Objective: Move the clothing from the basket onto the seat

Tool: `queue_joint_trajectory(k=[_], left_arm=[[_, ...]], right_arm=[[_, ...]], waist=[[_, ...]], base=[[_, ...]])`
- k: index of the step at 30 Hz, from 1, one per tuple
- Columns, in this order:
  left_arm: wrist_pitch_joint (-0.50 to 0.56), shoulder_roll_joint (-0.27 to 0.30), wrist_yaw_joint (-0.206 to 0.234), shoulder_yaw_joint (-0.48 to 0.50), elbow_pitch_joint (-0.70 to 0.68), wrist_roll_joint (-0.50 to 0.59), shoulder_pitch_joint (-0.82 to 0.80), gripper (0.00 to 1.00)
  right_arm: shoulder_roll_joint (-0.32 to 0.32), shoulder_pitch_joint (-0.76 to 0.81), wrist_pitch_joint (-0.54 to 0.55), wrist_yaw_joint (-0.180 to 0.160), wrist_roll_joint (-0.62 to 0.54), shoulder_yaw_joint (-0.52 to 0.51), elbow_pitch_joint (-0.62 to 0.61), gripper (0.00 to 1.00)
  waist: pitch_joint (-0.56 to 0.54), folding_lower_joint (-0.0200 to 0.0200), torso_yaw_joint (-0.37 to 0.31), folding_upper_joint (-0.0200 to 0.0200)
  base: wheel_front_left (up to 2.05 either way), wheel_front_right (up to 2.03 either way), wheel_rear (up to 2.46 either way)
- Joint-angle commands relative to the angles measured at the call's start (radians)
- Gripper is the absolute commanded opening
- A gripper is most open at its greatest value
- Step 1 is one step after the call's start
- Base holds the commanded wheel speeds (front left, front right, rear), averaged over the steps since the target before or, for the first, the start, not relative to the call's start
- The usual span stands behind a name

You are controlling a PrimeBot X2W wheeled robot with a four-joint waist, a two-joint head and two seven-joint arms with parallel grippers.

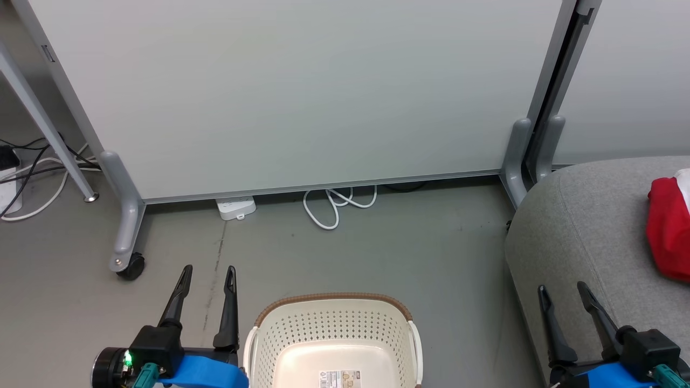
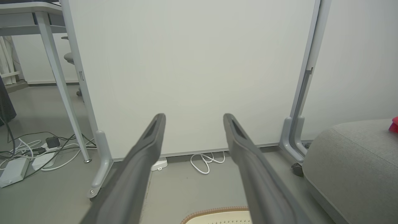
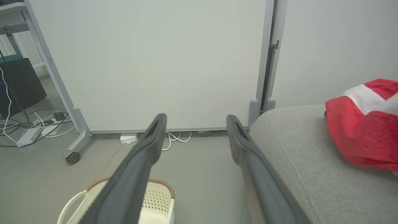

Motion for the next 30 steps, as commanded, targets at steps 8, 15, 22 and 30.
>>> queue_joint_trajectory(k=[8, 15, 22, 30], left_arm=[[0.001, 0.0, 0.001, 0.0, 0.009, -0.004, 0.002, 0.0], [0.028, 0.0, -0.001, 0.012, 0.042, -0.082, 0.015, 0.0], [0.062, -0.001, -0.004, 0.031, 0.04, -0.222, 0.002, 0.0], [0.097, -0.001, -0.007, 0.05, 0.038, -0.367, -0.011, 0.0]], right_arm=[[0.005, 0.0, 0.001, 0.0, 0.001, 0.001, 0.009, 0.0], [0.011, -0.008, 0.026, 0.0, 0.075, -0.007, 0.044, 0.0], [0.016, -0.02, 0.059, 0.0, 0.211, -0.014, 0.038, 0.0], [0.02, -0.034, 0.094, 0.0, 0.352, -0.021, 0.032, 0.0]], waist=[[-0.001, 0.0, 0.002, 0.0], [0.0, 0.0, 0.0, 0.0], [0.003, 0.0, -0.004, 0.0], [0.006, 0.0, -0.008, 0.0]], base=[[0.0, 0.0, 0.0], [0.0, 0.0, 0.0], [0.0, 0.0, 0.0], [0.0, 0.0, 0.0]])
